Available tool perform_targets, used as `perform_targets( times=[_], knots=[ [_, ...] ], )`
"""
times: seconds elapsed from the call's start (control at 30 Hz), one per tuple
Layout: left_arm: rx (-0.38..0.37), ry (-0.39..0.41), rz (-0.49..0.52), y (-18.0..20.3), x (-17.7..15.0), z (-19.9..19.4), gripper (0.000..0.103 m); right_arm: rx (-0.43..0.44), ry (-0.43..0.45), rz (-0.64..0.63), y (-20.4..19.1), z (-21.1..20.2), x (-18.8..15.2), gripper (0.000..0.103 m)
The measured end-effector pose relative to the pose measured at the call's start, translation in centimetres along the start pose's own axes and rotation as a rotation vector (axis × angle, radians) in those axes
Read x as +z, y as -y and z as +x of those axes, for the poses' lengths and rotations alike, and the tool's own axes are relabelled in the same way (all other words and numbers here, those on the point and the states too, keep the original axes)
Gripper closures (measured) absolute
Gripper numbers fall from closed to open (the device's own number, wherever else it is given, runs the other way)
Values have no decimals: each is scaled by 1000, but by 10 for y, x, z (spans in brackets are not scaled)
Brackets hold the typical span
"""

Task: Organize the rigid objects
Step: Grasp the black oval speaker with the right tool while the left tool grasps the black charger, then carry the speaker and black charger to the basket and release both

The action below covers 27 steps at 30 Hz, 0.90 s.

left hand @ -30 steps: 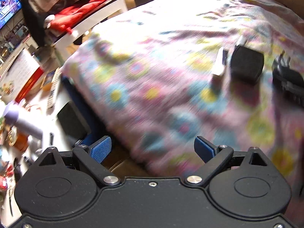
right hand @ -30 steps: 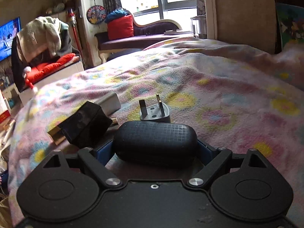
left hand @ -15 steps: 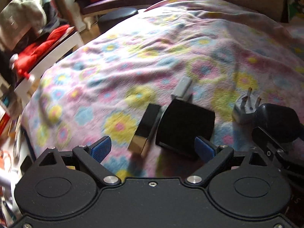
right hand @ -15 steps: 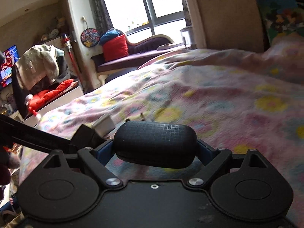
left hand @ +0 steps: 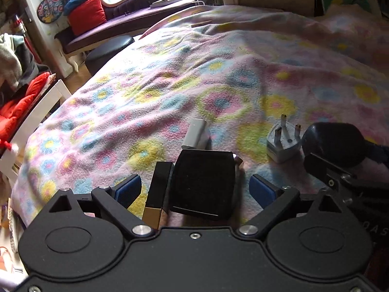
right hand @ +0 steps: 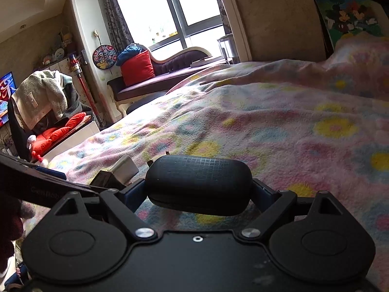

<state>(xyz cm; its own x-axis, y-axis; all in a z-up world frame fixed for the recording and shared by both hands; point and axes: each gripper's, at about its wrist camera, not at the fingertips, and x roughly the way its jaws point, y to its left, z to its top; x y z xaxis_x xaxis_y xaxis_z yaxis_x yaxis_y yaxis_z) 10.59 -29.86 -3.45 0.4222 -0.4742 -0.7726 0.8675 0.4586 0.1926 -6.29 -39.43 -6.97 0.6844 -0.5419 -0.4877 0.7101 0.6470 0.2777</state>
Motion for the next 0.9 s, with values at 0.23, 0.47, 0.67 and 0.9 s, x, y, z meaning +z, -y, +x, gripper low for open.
perform_targets(
  times=[0.23, 0.47, 0.67, 0.9],
  knots=[
    [-56, -45, 20, 1, 2, 18, 12, -1, -3, 9, 0, 2, 0, 12],
    [-94, -57, -33, 0, 0, 19, 38, 5, 1, 9, 2, 3, 0, 12],
    [-39, -50, -152, -19, -4, -19, 38, 22, 22, -6, 1, 2, -3, 12],
    [96, -80, -246, -65, -36, -78, 38, 46, 33, -14, 1, 2, -4, 12]
  ],
)
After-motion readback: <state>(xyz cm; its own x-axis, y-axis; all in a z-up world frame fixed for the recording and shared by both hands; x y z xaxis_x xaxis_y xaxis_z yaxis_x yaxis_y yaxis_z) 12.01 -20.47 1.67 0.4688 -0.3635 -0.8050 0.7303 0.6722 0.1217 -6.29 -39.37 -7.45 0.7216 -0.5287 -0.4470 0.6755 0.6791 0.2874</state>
